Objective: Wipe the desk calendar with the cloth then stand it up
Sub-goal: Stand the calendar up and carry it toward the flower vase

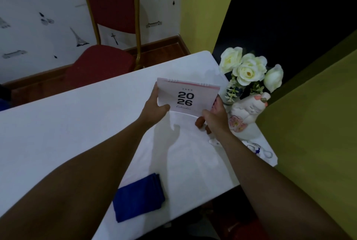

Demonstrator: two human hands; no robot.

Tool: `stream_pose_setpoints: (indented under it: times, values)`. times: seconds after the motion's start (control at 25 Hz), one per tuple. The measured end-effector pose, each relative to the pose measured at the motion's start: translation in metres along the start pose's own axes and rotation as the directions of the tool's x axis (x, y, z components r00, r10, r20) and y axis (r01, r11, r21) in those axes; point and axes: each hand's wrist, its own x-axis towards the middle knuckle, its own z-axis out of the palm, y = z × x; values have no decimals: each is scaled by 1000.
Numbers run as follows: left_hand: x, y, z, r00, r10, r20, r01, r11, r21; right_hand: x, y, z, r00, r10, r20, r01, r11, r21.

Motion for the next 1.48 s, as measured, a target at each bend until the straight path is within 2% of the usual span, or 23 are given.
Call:
stream_pose_setpoints:
  times: [0.28,0.92,1.16,1.48]
  values:
    - [-10,-14,2,996,-26,-87,31,997,64,-11,16,11,991,9,-137,6,994,107]
    - [7,4,12,998,-43,39,38,992,116,-12,33,-2,984,26,-175,7,983,182]
    - [11,7,14,998,-36,48,30,991,127,-14,34,-4,986,21,-165,6,987,163]
    - [9,8,15,997,-40,69,31,992,124,-17,33,-7,983,16,-185,-6,999,53]
